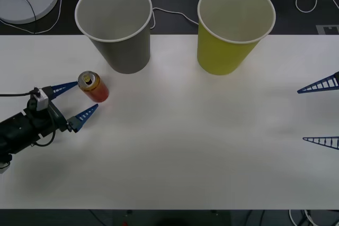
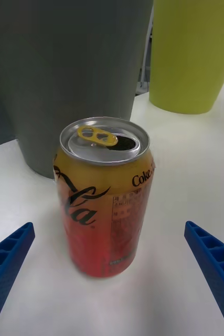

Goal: Put the can into the green bin and the plastic bottle into the gray bin

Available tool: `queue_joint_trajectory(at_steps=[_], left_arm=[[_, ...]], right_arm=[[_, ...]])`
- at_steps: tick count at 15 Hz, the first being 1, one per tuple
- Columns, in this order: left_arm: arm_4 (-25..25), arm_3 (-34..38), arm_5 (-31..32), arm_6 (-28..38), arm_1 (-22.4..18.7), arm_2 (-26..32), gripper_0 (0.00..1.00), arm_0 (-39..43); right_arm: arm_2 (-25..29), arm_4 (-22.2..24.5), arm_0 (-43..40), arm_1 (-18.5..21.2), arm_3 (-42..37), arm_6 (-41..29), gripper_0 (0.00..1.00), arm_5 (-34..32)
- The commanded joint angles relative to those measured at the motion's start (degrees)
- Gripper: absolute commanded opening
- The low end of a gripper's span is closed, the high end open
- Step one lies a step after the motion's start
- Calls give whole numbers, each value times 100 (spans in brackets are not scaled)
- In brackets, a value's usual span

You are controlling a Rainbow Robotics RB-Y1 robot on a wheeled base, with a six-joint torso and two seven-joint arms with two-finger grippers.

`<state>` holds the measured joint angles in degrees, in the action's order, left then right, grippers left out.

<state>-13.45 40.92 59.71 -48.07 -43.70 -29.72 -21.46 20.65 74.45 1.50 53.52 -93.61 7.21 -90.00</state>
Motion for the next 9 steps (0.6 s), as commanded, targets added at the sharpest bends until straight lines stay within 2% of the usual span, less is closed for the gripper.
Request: queue_joint_trajectory(at_steps=[1,5,9], left_arm=[[-87,-5,-153,8,133,1,100,-139],[-237,-85,-320,8,336,1,100,-324],[-386,-577,-320,-10,670,1,100,-701]], right_arm=[[0,-1,0,0,0,0,100,0],[0,-1,0,0,0,0,100,0],[0,-1,0,0,0,0,100,0]])
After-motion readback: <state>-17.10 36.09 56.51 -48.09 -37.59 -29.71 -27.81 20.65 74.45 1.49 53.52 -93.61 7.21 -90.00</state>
